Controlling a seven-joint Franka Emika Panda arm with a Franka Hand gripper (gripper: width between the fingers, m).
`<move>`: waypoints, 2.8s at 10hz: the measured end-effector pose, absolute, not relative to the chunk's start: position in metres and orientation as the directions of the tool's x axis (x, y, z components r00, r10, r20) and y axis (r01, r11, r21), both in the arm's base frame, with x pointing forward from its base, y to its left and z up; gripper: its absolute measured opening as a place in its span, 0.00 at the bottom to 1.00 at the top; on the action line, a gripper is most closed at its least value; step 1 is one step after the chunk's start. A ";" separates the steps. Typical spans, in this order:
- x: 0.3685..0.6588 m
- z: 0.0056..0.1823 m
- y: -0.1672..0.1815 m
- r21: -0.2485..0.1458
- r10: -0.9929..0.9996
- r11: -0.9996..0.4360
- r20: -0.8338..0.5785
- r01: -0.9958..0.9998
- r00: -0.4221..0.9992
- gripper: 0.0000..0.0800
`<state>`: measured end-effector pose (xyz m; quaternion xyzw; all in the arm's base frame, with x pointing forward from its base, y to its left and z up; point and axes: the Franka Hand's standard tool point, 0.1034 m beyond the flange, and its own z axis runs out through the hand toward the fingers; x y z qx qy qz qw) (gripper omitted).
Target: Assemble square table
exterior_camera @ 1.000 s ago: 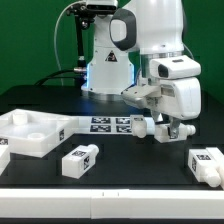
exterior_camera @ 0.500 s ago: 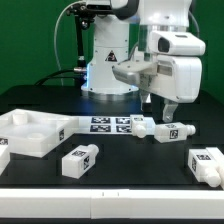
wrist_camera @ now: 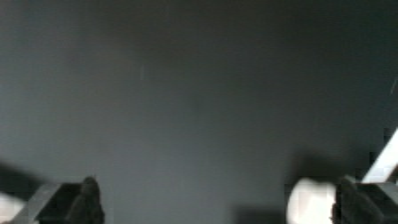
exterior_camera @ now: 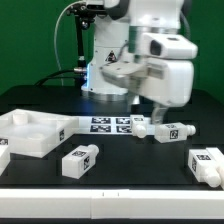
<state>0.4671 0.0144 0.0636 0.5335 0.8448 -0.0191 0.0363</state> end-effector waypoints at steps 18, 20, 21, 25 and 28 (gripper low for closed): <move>0.529 0.013 -0.081 -0.115 0.830 0.551 -0.036 0.827 -0.557 0.81; 0.529 0.013 -0.081 -0.115 0.830 0.550 -0.035 0.827 -0.557 0.51; 0.529 0.013 -0.081 -0.115 0.830 0.550 -0.035 0.827 -0.557 0.51; 0.508 0.029 -0.068 -0.126 0.782 0.615 -0.023 0.778 -0.622 0.36; 0.458 0.057 -0.062 -0.145 0.741 0.665 -0.001 0.733 -0.672 0.36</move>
Offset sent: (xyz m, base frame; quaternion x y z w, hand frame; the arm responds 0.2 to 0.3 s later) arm 0.0000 0.0000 0.0000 0.0000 0.0000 0.0000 1.0000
